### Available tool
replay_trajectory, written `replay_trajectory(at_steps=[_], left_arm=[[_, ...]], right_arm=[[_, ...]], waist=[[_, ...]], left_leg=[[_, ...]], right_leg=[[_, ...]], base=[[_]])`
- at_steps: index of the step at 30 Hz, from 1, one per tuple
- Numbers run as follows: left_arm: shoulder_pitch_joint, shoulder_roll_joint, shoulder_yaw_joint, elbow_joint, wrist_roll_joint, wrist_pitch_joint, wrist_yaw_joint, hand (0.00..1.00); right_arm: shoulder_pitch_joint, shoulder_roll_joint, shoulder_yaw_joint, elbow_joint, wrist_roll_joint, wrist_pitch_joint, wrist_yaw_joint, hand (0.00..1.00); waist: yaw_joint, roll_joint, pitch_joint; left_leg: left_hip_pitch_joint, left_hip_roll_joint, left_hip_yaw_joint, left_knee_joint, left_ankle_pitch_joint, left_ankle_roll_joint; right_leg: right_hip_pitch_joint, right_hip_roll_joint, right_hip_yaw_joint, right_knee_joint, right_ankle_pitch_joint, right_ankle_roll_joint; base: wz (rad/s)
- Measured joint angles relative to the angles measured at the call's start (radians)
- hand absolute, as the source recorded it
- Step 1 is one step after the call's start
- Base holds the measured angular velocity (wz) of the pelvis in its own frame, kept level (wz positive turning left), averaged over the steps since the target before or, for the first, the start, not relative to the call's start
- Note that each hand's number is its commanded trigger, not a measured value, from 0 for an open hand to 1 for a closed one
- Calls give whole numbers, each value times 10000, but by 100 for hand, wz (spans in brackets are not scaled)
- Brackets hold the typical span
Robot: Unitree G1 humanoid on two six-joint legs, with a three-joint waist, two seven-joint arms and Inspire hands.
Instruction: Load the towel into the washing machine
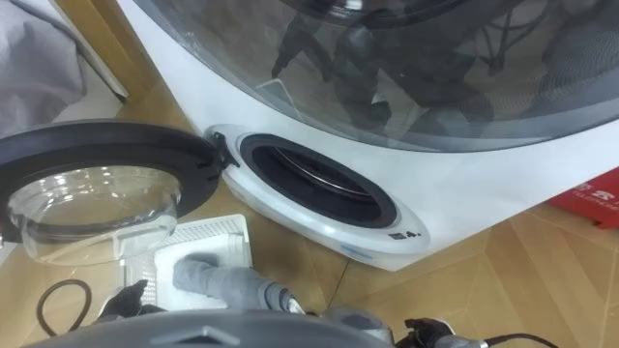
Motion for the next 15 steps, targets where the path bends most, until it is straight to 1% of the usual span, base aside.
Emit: replay_trajectory(at_steps=[4, 6, 11, 13, 15], left_arm=[[-9, 1, 1, 12, 2, -44, 1, 0], [-3, 1, 4, 29, 2, -127, 2, 0], [-40, 1, -13, 26, 23, -191, 17, 0], [-195, 4, -184, 54, 14, -217, 44, 0], [-450, 10, -416, 250, 7, -322, 67, 0]], right_arm=[[-96, 0, 0, -29, -211, -38, -8, 0], [-125, 0, 4, -25, -188, -85, -48, 0], [-116, -4, 163, -164, -38, -191, -177, 0], [-127, -77, 308, -171, 463, -201, -208, 0], [-266, -110, 310, -101, 573, -218, -220, 0]], waist=[[14, -1, 6], [28, 0, 7], [59, 5, 3], [41, 23, -1], [18, 58, 5]], left_leg=[[-57, -2, -12, 0, 0, 0], [-74, -6, -24, 0, 0, 0], [-207, -20, -67, 13, 0, 0], [-394, -40, -248, 29, 0, 1], [-659, -43, -294, 40, 0, 1]], right_leg=[[-53, -4, -12, 11, -5, 6], [-69, -9, -14, 7, -6, 7], [-203, -22, -20, 21, -11, 16], [-357, -45, -69, 25, -8, 19], [-600, -58, -127, 47, 18, 37]], base=[[0], [0], [0], [6], [8]])
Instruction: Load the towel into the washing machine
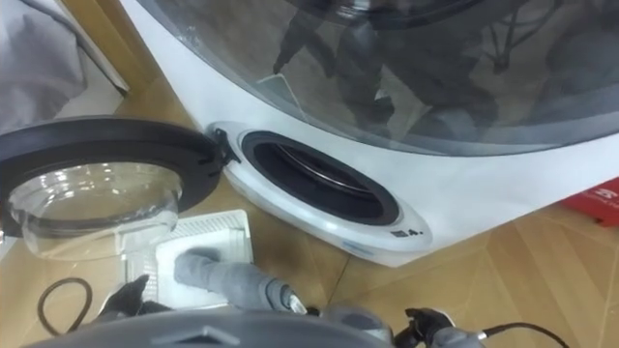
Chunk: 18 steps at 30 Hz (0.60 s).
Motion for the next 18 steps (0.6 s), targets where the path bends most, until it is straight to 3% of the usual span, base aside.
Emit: replay_trajectory(at_steps=[7, 11, 14, 15, 17, 18], left_arm=[[-967, -50, -783, 399, 214, -110, 7, 0], [-1357, -57, -846, 512, 645, -262, 105, 0], [-1932, -125, -1530, 787, 733, -409, 220, 0], [-2189, -159, -1700, 799, 939, -469, 242, 0], [-2637, -306, -1811, 868, 1539, -514, 376, 0], [-2945, -429, -1858, 1069, 1869, -617, 418, 0]], right_arm=[[-795, -132, 229, 150, -7, -249, -261, 0], [-1204, -207, 376, 434, 196, -587, -345, 0], [-1771, -276, 1040, 576, 496, -630, -456, 0], [-1987, -250, 1118, 576, 760, -679, -463, 0], [-2427, -208, 1304, 603, 775, -820, -478, 0], [-2690, -212, 1349, 693, 779, -846, -483, 0]], waist=[[-13, 250, 139], [-17, 306, 154], [-63, 337, 202], [-102, 327, 233], [-211, 338, 376], [-216, 348, 494]], left_leg=[[-1148, -19, 48, 271, 1, 1], [-1813, -16, 75, 555, 2, 3], [-2483, -31, 38, 869, 1, 3], [-2685, -29, 88, 897, 1, 3], [-3119, -50, 94, 1093, -17, 34], [-3429, -67, 95, 1222, -26, 55]], right_leg=[[-1049, -72, -137, 301, 77, 27], [-1708, -95, -140, 614, 84, 24], [-2390, -152, -195, 1001, 84, 24], [-2658, -152, -196, 1139, 84, 23], [-3129, -175, -184, 1384, 84, 21], [-3460, -196, -177, 1530, 105, 1]], base=[[4], [-2], [0], [0], [3], [0]])
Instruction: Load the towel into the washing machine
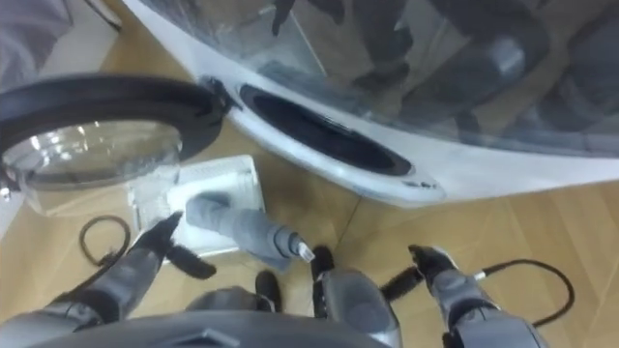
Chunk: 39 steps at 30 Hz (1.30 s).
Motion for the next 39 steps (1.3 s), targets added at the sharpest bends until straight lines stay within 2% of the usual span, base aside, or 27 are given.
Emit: replay_trajectory(at_steps=[1, 3, 4, 6, 8, 11, 16, 18, 22, 29, 31, 34, 36, 39], left_arm=[[-354, -25, -146, 77, 269, -96, 11, 0], [-665, -5, -508, 88, 599, -126, 96, 0], [-830, -14, -762, 81, 880, -130, 227, 0], [-1125, -56, -1092, 81, 1293, -150, 290, 0], [-1490, -46, -1285, 81, 1692, -169, 426, 0], [-2205, -33, -1682, 96, 1857, -193, 732, 0], [-3262, 134, -1685, 75, 1833, -343, 1333, 0], [-3422, 173, -1693, 55, 1851, -365, 1475, 0], [-3599, 212, -1761, 34, 2216, -380, 1733, 0], [-3834, 574, -2814, 178, 2273, -494, 1896, 0], [-3989, 622, -3039, 253, 2269, -533, 1953, 0], [-4185, 693, -3437, 309, 2261, -564, 1942, 0], [-4271, 716, -3624, 318, 2251, -576, 1938, 0], [-4361, 848, -3944, 428, 2235, -578, 1813, 0]], right_arm=[[-220, 1, 7, 47, 48, -23, -7, 0], [-471, 101, 17, 43, 492, -198, -106, 0], [-620, 222, 32, 49, 874, -271, -211, 0], [-853, 180, 227, 48, 1313, -330, -280, 0], [-1030, 198, 251, 14, 1931, -336, -279, 0], [-1215, 147, 494, -274, 2842, -427, -302, 0], [-1732, 55, 765, -422, 4327, -539, -285, 0], [-1777, 3, 900, -581, 4664, -553, -278, 0], [-1810, 88, 1124, -710, 5328, -555, -145, 0], [-2012, 172, 1511, -712, 6412, -863, 278, 0], [-2012, 175, 1600, -710, 6707, -890, 427, 0], [-2031, 182, 1713, -672, 7190, -946, 612, 0], [-2052, 187, 1794, -610, 7452, -985, 700, 0], [-2273, 213, 1798, -639, 7524, -1011, 900, 0]], waist=[[-50, -26, 44], [-283, -53, 88], [-413, -54, 160], [-478, -82, 212], [-635, -107, 263], [-732, 13, 376], [-851, 14, 443], [-930, -5, 460], [-973, -35, 477], [-1509, -121, 527], [-1604, -131, 533], [-1752, -133, 535], [-1791, -137, 537], [-2074, -148, 544]], left_leg=[[-365, -29, 5, 154, 16, 36], [-961, -75, 26, 378, 56, 101], [-1309, -90, 54, 580, 59, 107], [-1849, -97, 75, 925, 50, 119], [-2508, -74, 30, 1341, 23, 152], [-3673, 102, 21, 2261, -95, 164], [-5596, 396, -2, 3970, -593, 241], [-6084, 450, -4, 4547, -792, 281], [-7127, 774, 7, 5653, -1182, 396], [-8611, 1002, -14, 6727, -1347, 598], [-8961, 1105, 5, 7113, -1585, 626], [-9286, 1116, 38, 7471, -1775, 760], [-9416, 1137, 45, 7627, -1847, 757], [-9661, 1158, 70, 7741, -1899, 785]], right_leg=[[-406, -24, 37, 204, 16, 4], [-1061, -87, 41, 527, 26, 5], [-1410, -118, 52, 711, 32, 8], [-1903, -151, 87, 956, 33, 11], [-2466, -152, 85, 1133, 50, 8], [-3360, -141, -19, 1558, 126, -14], [-5230, -49, -24, 2918, -42, -40], [-5709, -34, -87, 3359, -178, -63], [-6674, 108, -209, 4164, -383, 31], [-8001, 183, -293, 4973, -397, 76], [-8353, 167, -380, 5273, -401, 70], [-8722, 119, -398, 5659, -428, 78], [-8864, 117, -403, 5819, -456, 39], [-9115, 106, -414, 5925, -500, 48]], base=[[-4], [0], [4], [0], [7], [7], [-6], [0], [-5], [2], [-12], [-2], [-2], [0]])
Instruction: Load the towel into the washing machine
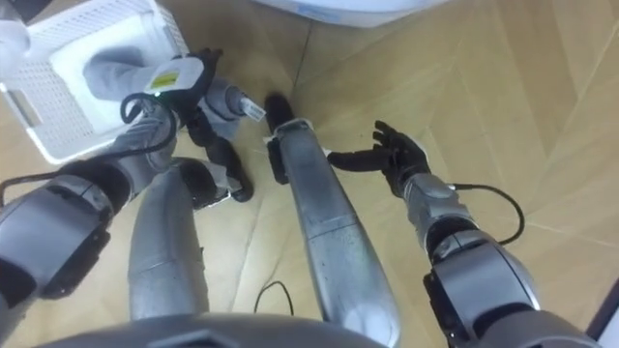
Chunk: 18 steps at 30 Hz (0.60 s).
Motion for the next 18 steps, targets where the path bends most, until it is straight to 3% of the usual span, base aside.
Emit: replay_trajectory(at_steps=[1, 2, 3, 7, 12, 18], left_arm=[[-101, 14, -168, 79, -55, 0, -184, 0], [-118, 10, -231, 78, -80, 1, -255, 55], [-136, 1, -392, 79, -82, 1, -426, 100], [-260, -41, -955, 79, -75, -1, -997, 100], [-564, 0, -1171, 128, -79, 50, -1577, 100], [-859, 200, -1565, 193, -78, 340, -2234, 100]], right_arm=[[-59, 0, 0, 2, 10, -87, 24, 0], [-105, -2, 0, 13, 7, -97, 23, 0], [-180, -2, 22, 23, 5, -101, 26, 0], [-378, -3, 125, 13, 5, -231, 39, 0], [-483, -1, 85, 17, 100, -288, 48, 0], [-790, 0, 87, 29, 184, -277, 179, 0]], waist=[[-45, -6, 3], [-69, -15, 9], [-121, -19, 11], [-177, -29, 17], [-255, -38, 22], [-376, -67, 38]], left_leg=[[-97, 5, -2, 11, 1, -2], [-125, 5, -2, 11, 4, -9], [-163, 5, -3, 9, -6, -23], [-223, 8, -15, -11, -83, 0], [-276, -56, -14, -84, -123, 23], [-303, -66, -12, -145, -152, 96]], right_leg=[[-87, 0, -9, -1, 1, 0], [-120, 0, -9, -1, 1, 0], [-155, 0, -9, -1, 0, 1], [-202, 7, -19, -28, -57, 22], [-272, -59, -18, -35, -142, 71], [-299, -69, -22, -100, -223, 116]], base=[[0], [0], [0], [0], [2], [1]])
